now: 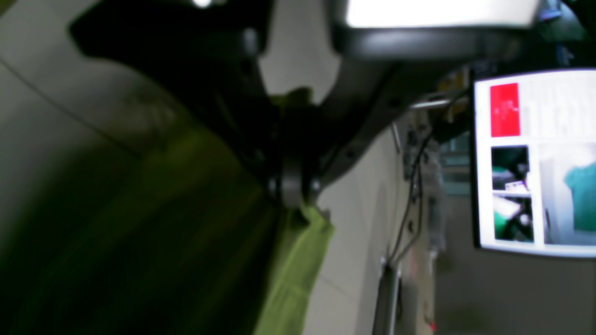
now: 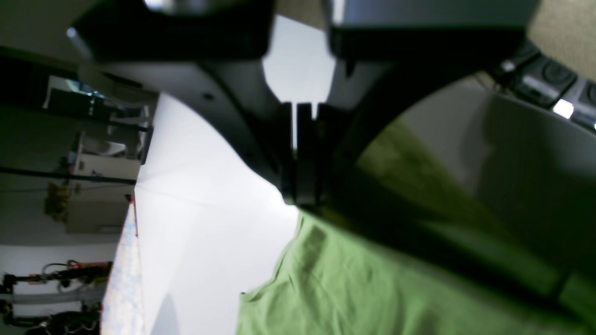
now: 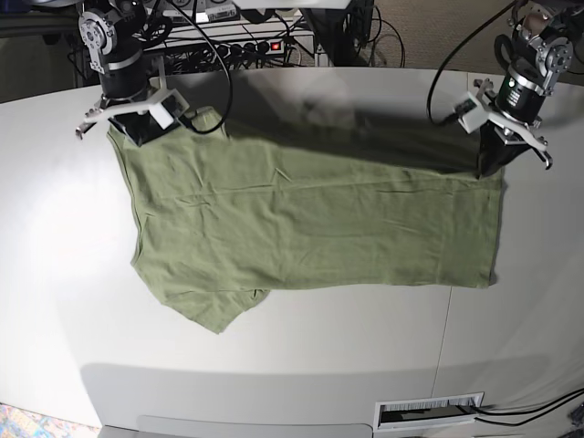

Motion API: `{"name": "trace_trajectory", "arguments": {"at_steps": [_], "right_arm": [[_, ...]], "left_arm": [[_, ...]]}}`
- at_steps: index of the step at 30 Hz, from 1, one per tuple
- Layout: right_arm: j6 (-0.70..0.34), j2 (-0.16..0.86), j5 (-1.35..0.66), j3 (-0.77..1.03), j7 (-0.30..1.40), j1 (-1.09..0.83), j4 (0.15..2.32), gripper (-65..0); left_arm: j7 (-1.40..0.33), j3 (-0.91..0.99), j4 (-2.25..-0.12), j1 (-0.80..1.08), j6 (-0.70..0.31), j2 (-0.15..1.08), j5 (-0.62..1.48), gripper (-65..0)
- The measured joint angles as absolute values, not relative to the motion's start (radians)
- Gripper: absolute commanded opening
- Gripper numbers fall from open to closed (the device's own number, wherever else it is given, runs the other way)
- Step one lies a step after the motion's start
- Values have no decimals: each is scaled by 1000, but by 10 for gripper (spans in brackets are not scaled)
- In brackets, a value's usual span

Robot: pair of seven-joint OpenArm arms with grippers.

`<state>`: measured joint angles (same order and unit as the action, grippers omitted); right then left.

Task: Fold the T-shirt properly
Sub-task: 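Lift the shoulder edges with both grippers and release them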

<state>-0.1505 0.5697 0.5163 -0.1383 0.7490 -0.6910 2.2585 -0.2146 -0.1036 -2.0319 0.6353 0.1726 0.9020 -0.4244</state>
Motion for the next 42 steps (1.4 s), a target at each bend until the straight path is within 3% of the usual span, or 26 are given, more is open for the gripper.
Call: {"name": "trace_trajectory", "arguments": {"at_steps": [16, 30, 35, 37, 42], "right_arm": [[-146, 445, 496, -138, 717, -522, 2099, -650], [-121, 432, 553, -129, 717, -516, 2093, -650], [-86, 426, 578, -67, 719, -504, 2093, -650], [-79, 414, 578, -42, 720, -494, 2093, -580], [-76, 409, 561, -34, 725, -488, 2093, -559]], "left_arm": [[-102, -104, -1817, 480, 165, 775, -331, -650], [-65, -104, -1785, 455, 157, 743, -238, -635], [-65, -104, -1785, 455, 107, 743, -237, -547], [-68, -104, -1785, 455, 72, 743, -237, -494], [-69, -104, -1785, 455, 54, 743, -239, -488]]}}
